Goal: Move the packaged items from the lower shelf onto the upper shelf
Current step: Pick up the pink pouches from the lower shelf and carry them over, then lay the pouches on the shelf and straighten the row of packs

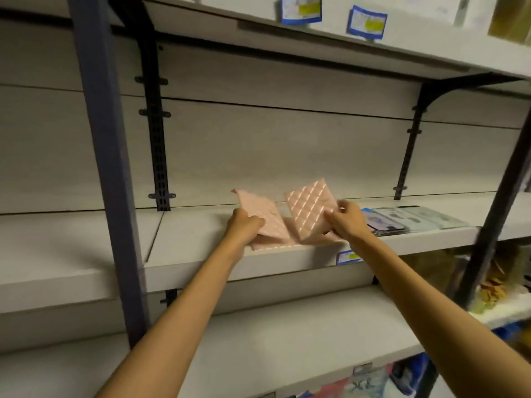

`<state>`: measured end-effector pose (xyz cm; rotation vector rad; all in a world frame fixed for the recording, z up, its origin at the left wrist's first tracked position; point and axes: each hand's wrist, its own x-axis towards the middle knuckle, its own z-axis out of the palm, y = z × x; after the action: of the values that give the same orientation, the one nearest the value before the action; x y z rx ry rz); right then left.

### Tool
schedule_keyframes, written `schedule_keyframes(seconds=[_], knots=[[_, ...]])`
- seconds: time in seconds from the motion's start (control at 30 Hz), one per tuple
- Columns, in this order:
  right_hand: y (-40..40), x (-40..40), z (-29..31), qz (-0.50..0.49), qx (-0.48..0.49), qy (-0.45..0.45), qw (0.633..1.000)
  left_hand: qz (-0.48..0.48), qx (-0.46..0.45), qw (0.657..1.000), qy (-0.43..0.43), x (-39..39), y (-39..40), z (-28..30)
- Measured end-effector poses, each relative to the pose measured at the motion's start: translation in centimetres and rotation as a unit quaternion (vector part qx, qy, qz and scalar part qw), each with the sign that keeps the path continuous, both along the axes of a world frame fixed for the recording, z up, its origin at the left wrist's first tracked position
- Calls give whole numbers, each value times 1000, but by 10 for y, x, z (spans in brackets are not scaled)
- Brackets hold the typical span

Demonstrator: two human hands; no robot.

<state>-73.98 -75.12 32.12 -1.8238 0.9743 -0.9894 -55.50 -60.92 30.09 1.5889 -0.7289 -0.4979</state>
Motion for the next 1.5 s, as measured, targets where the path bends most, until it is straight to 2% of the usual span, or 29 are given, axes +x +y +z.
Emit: schedule_keyframes(seconds=[0.13, 0.2, 0.3, 0.4, 0.5, 0.73, 1.17, 1.33, 1.43, 1.5], knots=[[-21, 4, -4, 15, -70, 92, 993, 20, 57, 998, -5, -1, -10, -5], [-29, 4, -12, 16, -127, 139, 982, 46, 106, 991, -62, -6, -7, -5], [-39, -1, -23, -15, -219, 253, 942, 100, 238, 942, -214, -10, -2, -8], [-42, -6, -34, -10, -264, 321, 909, 113, 303, 902, -285, -18, -2, -11], [-46, -7, -41, 8, -304, 301, 904, 102, 315, 890, -313, -23, 0, -12], [-52, -7, -59, -27, -365, 277, 888, 87, 300, 873, -373, -28, 6, -14], [-49, -6, -60, -38, -374, 288, 881, 78, 318, 854, -405, -25, 3, -17], [-52, -8, -33, 26, -361, 340, 868, 62, 333, 858, -387, -15, 4, -7], [-46, -6, -13, 92, -361, 299, 878, 77, 294, 856, -419, -5, 9, 5], [-37, 0, 1, 170, -338, 283, 881, 62, 271, 853, -442, -1, 12, 12]])
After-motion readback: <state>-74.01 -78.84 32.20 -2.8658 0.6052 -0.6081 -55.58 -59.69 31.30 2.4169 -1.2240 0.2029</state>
